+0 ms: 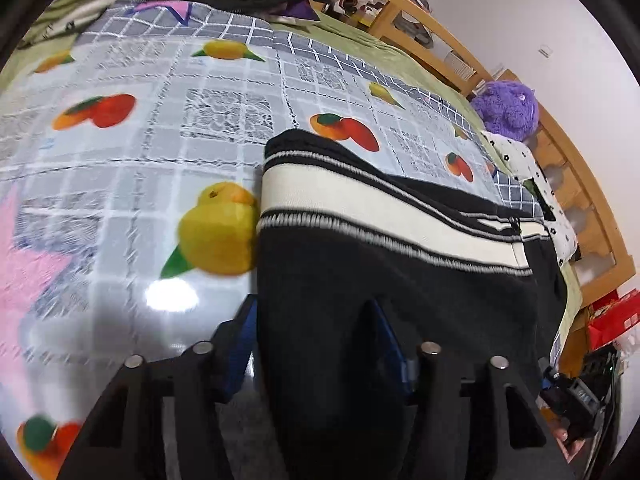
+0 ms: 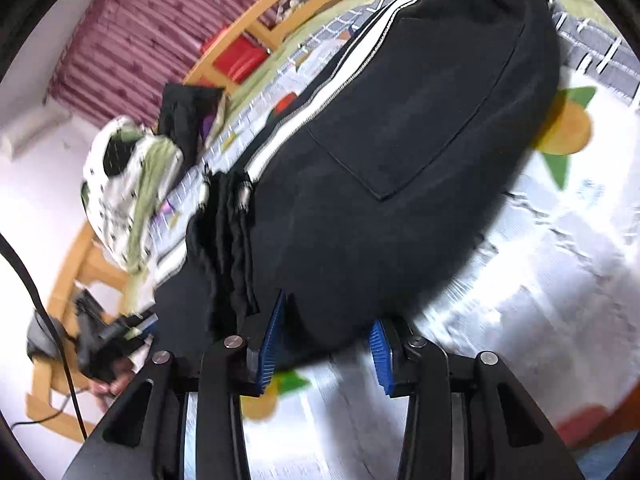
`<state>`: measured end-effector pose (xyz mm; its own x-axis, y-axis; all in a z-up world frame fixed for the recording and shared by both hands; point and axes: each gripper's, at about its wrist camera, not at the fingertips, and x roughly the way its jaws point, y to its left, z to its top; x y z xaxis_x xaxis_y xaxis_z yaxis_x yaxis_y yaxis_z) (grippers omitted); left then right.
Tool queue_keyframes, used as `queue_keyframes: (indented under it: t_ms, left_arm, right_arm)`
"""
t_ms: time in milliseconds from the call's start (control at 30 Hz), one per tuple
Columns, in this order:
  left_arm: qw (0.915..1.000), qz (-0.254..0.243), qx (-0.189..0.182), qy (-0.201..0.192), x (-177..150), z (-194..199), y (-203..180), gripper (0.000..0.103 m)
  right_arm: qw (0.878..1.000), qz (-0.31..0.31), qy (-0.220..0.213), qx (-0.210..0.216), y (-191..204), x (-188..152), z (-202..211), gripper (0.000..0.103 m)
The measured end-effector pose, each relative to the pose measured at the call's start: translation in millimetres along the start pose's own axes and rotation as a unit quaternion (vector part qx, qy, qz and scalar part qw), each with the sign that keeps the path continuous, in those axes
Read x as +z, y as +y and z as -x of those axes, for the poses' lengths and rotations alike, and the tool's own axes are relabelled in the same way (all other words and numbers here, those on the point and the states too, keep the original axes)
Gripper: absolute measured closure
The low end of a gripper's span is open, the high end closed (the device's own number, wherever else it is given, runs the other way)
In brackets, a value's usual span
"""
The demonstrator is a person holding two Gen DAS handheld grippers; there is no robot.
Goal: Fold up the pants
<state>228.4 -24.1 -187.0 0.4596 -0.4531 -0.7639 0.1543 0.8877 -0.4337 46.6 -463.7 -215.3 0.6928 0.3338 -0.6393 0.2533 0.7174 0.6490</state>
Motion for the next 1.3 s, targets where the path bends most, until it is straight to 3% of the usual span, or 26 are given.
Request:
queue_keyframes:
  t_ms: [33, 67, 133, 233, 367, 467, 600, 700, 800, 900, 1033, 1133, 1200, 1300]
  left_arm:
    - [1.0000, 0.006, 0.000, -0.006, 2.2, -2.8, -0.6, 0.058]
    - [1.0000, 0.006, 0.004, -0.006, 4.5, -5.3, -2.5, 0.074]
    - [0.9998, -0.009, 0.003, -0.016, 9.0, -2.5, -8.2, 0.092]
    - [0.9985, -0.024, -0.016, -0.047, 17.6, 25.4, -9.3, 0.093]
    - [0.9965, -0.040, -0.005, -0.074, 25.4, 72.2, 9.6, 0.093]
    - [0.9955, -0.026, 0.032, -0.085, 24.8, 105.9, 41.2, 0.093]
    - [0.9901, -0.027, 0.106, -0.087, 12.1, 133.0, 76.6, 0.093]
    - [0.9864, -0.018, 0.141, -0.083, -1.7, 132.9, 95.2, 0.091]
    - [0.9801, 0.002, 0.183, -0.076, -10.8, 130.2, 104.5, 0.079]
    - [0.9757, -0.018, 0.207, -0.069, -18.8, 132.0, 98.1, 0.077]
    - [0.9736, -0.031, 0.206, -0.093, -40.9, 148.1, 88.6, 0.046]
    - [0.9743, -0.017, 0.200, -0.101, -54.4, 153.8, 88.3, 0.046]
    - [0.9763, -0.007, 0.192, -0.100, -62.4, 155.7, 90.2, 0.046]
    - [0.9775, 0.006, 0.185, -0.100, -73.8, 160.9, 101.1, 0.046]
  right_arm:
    - [1.000, 0.001, 0.000, -0.008, 2.1, 1.9, -5.1, 0.074]
    - [1.000, 0.003, -0.001, -0.019, 5.5, 3.3, -9.5, 0.081]
    - [0.999, 0.002, -0.007, -0.037, 13.9, 3.6, -13.6, 0.086]
    - [0.996, 0.032, -0.020, -0.081, 39.6, -0.7, -9.7, 0.090]
    - [0.996, 0.063, -0.028, -0.058, 83.3, -6.3, 4.6, 0.092]
    - [0.996, 0.083, -0.001, -0.013, 118.5, -24.7, -2.0, 0.092]
    - [0.991, 0.118, 0.047, 0.030, 156.9, -70.7, -26.4, 0.092]
    - [0.987, 0.143, 0.076, 0.006, 164.8, -103.1, -44.4, 0.091]
    - [0.977, 0.182, 0.098, -0.047, 160.7, -121.2, -60.6, 0.086]
    - [0.967, 0.220, 0.114, -0.055, 165.1, -123.4, -43.3, 0.078]
    - [0.957, 0.277, 0.076, -0.041, 182.8, -116.6, -0.7, 0.077]
    - [0.957, 0.287, 0.046, -0.012, 211.2, -99.0, -2.4, 0.063]
    - [0.957, 0.285, 0.042, 0.022, 234.4, -85.4, -26.4, 0.036]
    - [0.962, 0.267, 0.054, 0.030, 262.2, -68.3, -71.9, 0.033]
